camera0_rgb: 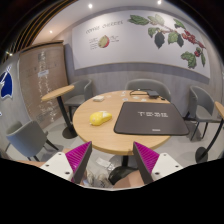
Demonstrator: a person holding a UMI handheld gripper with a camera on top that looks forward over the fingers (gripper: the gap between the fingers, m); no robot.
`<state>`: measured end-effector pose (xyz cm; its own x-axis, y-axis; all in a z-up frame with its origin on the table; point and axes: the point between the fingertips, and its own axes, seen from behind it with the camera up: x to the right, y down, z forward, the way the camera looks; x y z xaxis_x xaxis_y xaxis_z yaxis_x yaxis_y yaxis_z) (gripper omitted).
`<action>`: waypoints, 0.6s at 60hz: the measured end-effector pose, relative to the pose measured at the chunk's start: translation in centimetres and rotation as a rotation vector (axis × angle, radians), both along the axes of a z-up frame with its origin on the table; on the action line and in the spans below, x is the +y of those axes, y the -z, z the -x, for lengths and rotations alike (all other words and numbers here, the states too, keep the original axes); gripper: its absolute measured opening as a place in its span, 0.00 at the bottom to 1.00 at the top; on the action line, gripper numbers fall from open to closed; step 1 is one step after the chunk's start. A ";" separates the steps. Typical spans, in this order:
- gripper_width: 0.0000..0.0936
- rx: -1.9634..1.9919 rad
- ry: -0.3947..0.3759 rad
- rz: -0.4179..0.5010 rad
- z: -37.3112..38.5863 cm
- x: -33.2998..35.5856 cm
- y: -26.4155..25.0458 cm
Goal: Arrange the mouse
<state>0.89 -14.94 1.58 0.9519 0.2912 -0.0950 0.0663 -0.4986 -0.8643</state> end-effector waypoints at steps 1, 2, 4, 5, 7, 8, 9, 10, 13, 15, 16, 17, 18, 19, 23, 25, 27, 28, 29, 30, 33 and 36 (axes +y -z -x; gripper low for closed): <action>0.91 0.001 -0.010 0.010 0.7 -1.1 -0.5; 0.91 0.004 -0.023 0.013 1.0 -1.1 -0.5; 0.91 0.009 -0.054 0.011 1.6 0.0 0.0; 0.91 0.010 -0.068 0.011 2.1 0.2 0.0; 0.91 0.008 -0.093 0.012 3.2 0.6 0.0; 0.91 0.006 -0.100 0.015 3.9 1.0 0.2; 0.91 0.004 -0.103 0.019 4.7 1.5 0.3; 0.91 0.001 -0.109 0.021 3.8 0.9 0.4; 0.91 -0.005 -0.112 0.026 7.1 3.4 1.0; 0.91 -0.008 -0.119 0.023 7.2 3.8 0.8; 0.91 -0.010 -0.122 0.022 7.7 4.4 0.9; 0.91 -0.012 -0.122 0.023 8.2 4.9 1.0; 0.91 -0.013 -0.122 0.025 8.7 5.4 1.1; 0.91 -0.014 -0.124 0.025 9.3 5.9 1.1; 0.91 -0.016 -0.141 0.035 11.5 7.7 1.5; 0.91 -0.020 -0.145 0.046 12.3 8.4 2.0; 0.91 -0.025 -0.144 0.056 13.0 9.2 2.4; 0.91 -0.030 -0.140 0.060 13.2 9.6 2.7; 0.91 -0.037 -0.134 0.065 12.8 9.6 2.8; 0.91 -0.045 -0.123 0.072 12.8 9.9 3.0; 0.90 -0.077 -0.101 0.047 12.9 11.2 2.8; 0.90 -0.095 -0.083 0.049 13.0 12.2 3.1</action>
<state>-12.13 -2.71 -1.47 0.9300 0.3670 -0.0216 0.1898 -0.5296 -0.8268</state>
